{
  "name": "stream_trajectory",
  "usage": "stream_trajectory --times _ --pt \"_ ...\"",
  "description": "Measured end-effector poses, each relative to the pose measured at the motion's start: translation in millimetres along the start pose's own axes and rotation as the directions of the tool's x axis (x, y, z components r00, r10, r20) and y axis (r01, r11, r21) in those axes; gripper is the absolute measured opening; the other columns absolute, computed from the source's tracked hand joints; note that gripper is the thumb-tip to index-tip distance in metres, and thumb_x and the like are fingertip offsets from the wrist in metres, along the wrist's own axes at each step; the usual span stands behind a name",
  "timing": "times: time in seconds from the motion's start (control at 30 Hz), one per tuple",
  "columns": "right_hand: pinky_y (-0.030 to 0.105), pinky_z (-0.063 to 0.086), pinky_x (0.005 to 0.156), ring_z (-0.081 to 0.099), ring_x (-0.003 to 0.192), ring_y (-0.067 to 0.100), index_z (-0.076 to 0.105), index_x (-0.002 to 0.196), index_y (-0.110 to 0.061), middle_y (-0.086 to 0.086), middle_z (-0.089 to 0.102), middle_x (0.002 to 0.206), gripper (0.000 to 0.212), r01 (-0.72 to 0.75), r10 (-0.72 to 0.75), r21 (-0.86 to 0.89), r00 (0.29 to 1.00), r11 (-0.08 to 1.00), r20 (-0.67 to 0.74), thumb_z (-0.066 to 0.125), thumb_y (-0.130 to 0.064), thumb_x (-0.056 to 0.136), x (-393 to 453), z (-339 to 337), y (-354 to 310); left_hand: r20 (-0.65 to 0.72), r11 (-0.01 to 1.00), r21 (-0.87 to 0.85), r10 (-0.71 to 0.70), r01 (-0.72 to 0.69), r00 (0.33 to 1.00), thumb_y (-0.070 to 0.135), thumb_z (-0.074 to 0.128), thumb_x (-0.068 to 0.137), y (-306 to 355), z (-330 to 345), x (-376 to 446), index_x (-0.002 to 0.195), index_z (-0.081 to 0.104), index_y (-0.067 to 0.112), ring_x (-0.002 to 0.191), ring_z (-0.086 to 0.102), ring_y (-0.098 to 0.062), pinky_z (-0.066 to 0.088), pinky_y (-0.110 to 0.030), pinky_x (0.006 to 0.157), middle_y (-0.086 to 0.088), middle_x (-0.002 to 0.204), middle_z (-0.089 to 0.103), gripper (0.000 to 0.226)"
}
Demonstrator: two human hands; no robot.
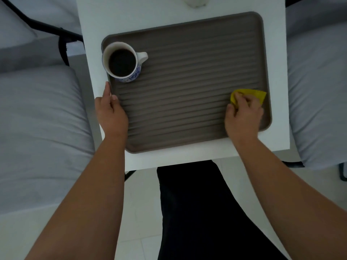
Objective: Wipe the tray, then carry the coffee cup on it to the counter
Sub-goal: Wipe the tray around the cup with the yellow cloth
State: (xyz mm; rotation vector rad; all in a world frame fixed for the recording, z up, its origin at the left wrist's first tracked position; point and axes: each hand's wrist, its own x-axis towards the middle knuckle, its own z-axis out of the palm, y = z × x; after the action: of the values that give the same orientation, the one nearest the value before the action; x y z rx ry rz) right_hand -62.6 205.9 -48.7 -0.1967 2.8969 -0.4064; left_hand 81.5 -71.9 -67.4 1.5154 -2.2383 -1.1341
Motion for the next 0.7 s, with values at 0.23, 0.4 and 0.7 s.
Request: stream_trajectory --times 0.23,0.4,0.7 --pt "0.04 0.046 0.086 0.053 0.101 0.041 0.065 0.117 -0.013 0.011 0.06 0.127 0.053 0.531 -0.538 0.091 0.824 0.843 0.176 0.064 -0.012 0.064 -57.9 56.5 -132.8 0.099 0.987 -0.147 -0.057 0.071 0.993 0.025 0.045 0.098 -7.7 -10.4 10.0 0.142 0.046 0.028 0.095 0.051 0.012 0.037 -0.003 0.091 0.013 0.107 0.054 0.044" --pt "0.04 0.05 0.081 0.052 0.11 0.032 0.062 0.123 -0.02 -0.003 0.057 0.134 0.059 0.794 -0.795 0.174 0.514 0.583 0.322 0.066 -0.006 0.066 -71.1 77.8 -162.6 0.193 0.962 -0.235 -0.093 0.138 0.977 0.028 0.055 0.092 -15.8 -20.0 21.5 0.135 0.053 0.031 0.09 0.058 -0.001 0.05 -0.032 0.098 0.013 0.102 0.067 0.044" --pt "0.047 0.039 0.094 0.053 0.107 0.045 0.061 0.122 -0.015 0.015 0.056 0.133 0.05 0.3 -0.3 -0.085 0.954 0.95 0.007 0.043 -0.013 0.076 0.4 6.9 2.3 0.245 0.964 -0.227 -0.078 0.136 0.966 0.024 0.053 0.096 -16.5 -20.5 22.7 0.138 0.049 0.029 0.08 0.051 0.019 0.04 -0.01 0.087 0.029 0.083 0.051 0.043"
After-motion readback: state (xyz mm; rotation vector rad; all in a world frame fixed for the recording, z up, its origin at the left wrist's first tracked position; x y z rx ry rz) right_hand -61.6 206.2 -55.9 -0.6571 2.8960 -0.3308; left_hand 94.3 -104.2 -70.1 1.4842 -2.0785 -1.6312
